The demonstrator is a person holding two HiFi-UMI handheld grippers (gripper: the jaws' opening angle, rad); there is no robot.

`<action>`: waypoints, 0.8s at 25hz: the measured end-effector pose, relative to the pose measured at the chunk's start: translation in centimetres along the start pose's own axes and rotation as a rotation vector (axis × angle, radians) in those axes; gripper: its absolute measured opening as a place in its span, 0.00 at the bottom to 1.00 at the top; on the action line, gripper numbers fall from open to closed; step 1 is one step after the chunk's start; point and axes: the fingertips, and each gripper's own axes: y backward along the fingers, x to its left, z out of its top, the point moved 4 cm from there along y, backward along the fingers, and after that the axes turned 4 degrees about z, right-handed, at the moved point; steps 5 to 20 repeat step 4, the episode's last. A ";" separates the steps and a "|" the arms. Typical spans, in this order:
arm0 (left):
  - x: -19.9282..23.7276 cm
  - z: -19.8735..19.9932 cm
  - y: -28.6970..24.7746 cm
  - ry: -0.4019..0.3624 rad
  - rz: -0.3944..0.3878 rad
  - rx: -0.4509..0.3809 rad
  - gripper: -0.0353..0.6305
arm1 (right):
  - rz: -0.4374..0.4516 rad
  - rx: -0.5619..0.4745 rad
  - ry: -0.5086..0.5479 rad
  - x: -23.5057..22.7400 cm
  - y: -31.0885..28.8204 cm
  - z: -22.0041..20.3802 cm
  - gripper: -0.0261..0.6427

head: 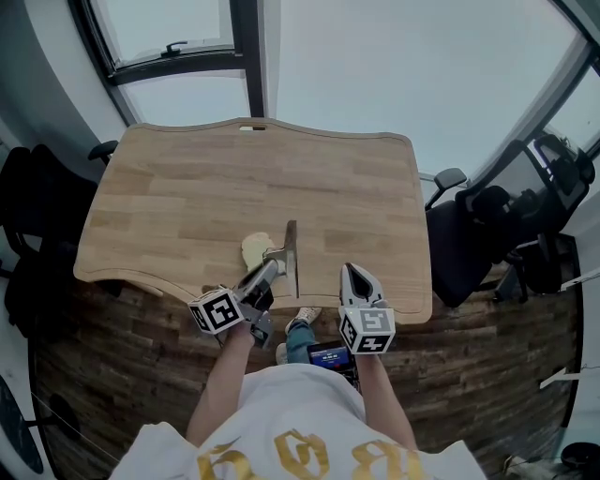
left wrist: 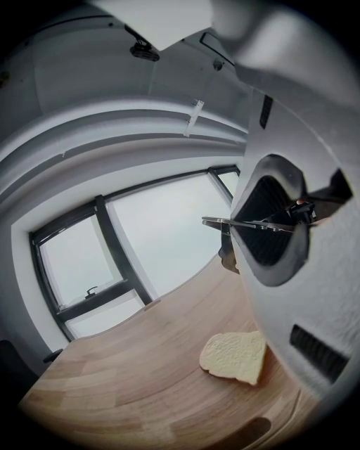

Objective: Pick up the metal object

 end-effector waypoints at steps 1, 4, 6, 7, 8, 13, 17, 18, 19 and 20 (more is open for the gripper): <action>0.0 0.0 -0.1 0.001 -0.002 0.000 0.11 | 0.001 0.000 0.000 -0.1 0.0 0.0 0.06; 0.0 -0.1 -0.4 -0.001 -0.005 -0.001 0.11 | 0.001 -0.002 0.001 -0.4 -0.2 0.0 0.06; 0.0 -0.1 -0.4 -0.001 -0.005 -0.001 0.11 | 0.001 -0.002 0.001 -0.4 -0.2 0.0 0.06; 0.0 -0.1 -0.4 -0.001 -0.005 -0.001 0.11 | 0.001 -0.002 0.001 -0.4 -0.2 0.0 0.06; 0.0 -0.1 -0.4 -0.001 -0.005 -0.001 0.11 | 0.001 -0.002 0.001 -0.4 -0.2 0.0 0.06; 0.0 -0.1 -0.4 -0.001 -0.005 -0.001 0.11 | 0.001 -0.002 0.001 -0.4 -0.2 0.0 0.06; 0.0 -0.1 -0.4 -0.001 -0.005 -0.001 0.11 | 0.001 -0.002 0.001 -0.4 -0.2 0.0 0.06; 0.0 -0.1 -0.4 -0.001 -0.005 -0.001 0.11 | 0.001 -0.002 0.001 -0.4 -0.2 0.0 0.06; 0.0 -0.1 -0.4 -0.001 -0.005 -0.001 0.11 | 0.001 -0.002 0.001 -0.4 -0.2 0.0 0.06; 0.0 -0.1 -0.4 -0.001 -0.005 -0.001 0.11 | 0.001 -0.002 0.001 -0.4 -0.2 0.0 0.06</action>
